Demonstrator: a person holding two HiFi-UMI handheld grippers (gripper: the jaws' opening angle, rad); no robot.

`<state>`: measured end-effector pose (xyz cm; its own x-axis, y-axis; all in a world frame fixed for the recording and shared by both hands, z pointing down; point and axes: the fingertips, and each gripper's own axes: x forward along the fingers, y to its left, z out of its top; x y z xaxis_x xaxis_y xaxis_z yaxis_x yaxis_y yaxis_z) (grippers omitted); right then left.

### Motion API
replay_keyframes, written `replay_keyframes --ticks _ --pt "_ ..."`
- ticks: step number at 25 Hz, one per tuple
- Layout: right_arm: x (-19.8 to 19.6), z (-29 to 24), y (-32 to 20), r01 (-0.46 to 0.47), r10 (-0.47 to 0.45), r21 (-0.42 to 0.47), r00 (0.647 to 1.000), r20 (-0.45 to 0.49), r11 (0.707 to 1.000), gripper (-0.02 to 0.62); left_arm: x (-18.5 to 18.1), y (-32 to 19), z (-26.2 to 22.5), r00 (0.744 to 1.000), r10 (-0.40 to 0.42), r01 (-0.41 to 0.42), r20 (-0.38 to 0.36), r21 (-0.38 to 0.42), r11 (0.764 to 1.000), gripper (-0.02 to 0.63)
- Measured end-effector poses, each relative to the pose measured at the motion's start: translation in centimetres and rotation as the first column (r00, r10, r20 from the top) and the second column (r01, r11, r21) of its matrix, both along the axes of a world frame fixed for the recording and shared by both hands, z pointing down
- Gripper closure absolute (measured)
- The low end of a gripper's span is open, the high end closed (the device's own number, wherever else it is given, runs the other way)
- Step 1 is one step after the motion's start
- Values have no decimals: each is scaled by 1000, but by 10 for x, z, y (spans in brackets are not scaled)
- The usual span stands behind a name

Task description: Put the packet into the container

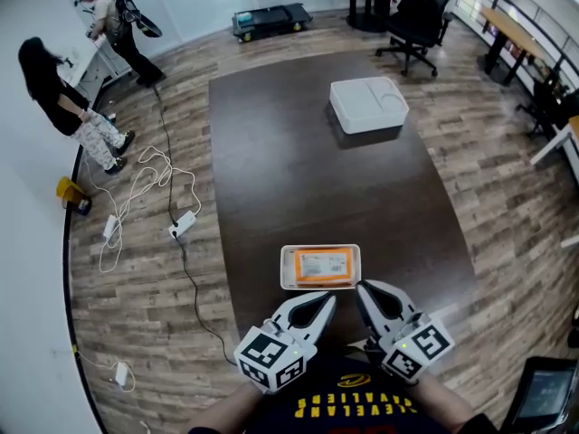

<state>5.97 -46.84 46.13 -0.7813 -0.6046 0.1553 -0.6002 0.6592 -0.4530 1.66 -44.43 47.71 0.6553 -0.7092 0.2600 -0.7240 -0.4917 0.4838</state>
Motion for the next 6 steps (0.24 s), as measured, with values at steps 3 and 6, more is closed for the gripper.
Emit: replay_keyframes --ticks 3,6 --pt "3 4 4 10 -10 -10 1000 10 1000 586 5 5 2 1000 -5 5 9 -5 1000 606" --pt "7 9 10 15 -15 -23 1000 20 1000 586 13 12 5 1000 -9 9 14 -14 1000 606"
